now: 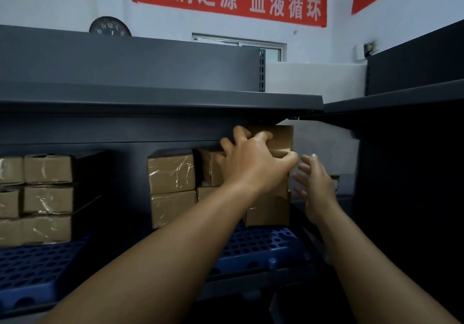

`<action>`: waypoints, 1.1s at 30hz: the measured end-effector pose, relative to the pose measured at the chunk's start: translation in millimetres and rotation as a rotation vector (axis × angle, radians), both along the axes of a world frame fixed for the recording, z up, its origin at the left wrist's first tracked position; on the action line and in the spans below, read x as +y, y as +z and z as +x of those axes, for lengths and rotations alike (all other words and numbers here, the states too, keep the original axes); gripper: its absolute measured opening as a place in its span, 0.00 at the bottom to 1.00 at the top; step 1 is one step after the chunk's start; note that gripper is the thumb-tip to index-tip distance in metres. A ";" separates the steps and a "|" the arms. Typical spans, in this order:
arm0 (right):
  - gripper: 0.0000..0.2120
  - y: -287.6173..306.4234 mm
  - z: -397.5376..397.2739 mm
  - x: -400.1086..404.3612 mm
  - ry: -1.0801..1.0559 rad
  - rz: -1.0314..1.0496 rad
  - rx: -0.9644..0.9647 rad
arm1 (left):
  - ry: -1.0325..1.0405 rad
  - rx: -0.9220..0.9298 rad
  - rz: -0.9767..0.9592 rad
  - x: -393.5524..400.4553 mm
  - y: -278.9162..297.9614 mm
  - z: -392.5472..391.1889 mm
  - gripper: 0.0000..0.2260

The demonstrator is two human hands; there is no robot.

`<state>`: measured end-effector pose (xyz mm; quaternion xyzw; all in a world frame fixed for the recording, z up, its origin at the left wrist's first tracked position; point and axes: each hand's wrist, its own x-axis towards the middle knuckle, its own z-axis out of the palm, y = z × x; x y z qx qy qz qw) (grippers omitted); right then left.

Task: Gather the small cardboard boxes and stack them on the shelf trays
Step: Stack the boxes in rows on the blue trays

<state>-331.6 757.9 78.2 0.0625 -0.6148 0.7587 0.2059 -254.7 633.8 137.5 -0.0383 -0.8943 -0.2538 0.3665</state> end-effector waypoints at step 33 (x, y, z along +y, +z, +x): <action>0.20 -1.0 -43.3 -23.0 -0.094 0.256 -0.030 | 0.133 -0.084 -0.351 -83.1 -21.6 -79.2 0.25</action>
